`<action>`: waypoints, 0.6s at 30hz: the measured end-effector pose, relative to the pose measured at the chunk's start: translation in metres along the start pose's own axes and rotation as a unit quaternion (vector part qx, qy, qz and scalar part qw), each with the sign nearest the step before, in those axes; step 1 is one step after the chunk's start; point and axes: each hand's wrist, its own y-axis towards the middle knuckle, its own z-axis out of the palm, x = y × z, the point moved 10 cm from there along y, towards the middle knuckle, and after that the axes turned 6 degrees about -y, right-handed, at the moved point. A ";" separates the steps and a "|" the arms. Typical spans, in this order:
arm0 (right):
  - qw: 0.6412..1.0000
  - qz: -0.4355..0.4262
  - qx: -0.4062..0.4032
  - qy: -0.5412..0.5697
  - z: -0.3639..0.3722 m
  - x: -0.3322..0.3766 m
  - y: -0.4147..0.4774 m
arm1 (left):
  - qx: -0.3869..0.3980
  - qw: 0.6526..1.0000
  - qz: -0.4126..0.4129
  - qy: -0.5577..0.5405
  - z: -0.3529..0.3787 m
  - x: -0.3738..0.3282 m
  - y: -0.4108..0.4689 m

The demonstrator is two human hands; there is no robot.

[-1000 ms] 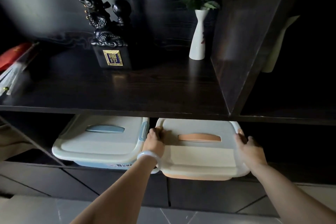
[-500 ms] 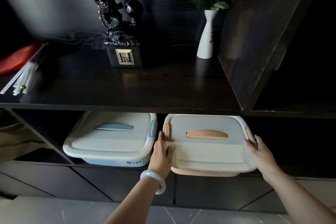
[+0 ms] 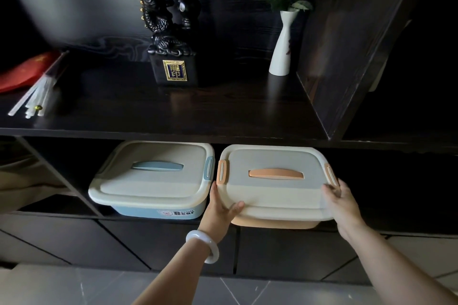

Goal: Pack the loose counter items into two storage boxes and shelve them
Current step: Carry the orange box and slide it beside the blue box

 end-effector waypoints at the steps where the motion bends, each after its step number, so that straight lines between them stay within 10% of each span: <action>1: 1.000 -0.002 -0.003 0.001 0.001 0.001 0.000 | -0.006 1.000 0.004 -0.003 -0.002 -0.002 0.000; 18: 1.000 -0.013 -0.002 0.015 0.012 0.007 0.001 | -0.096 0.995 0.002 -0.008 -0.013 0.014 -0.009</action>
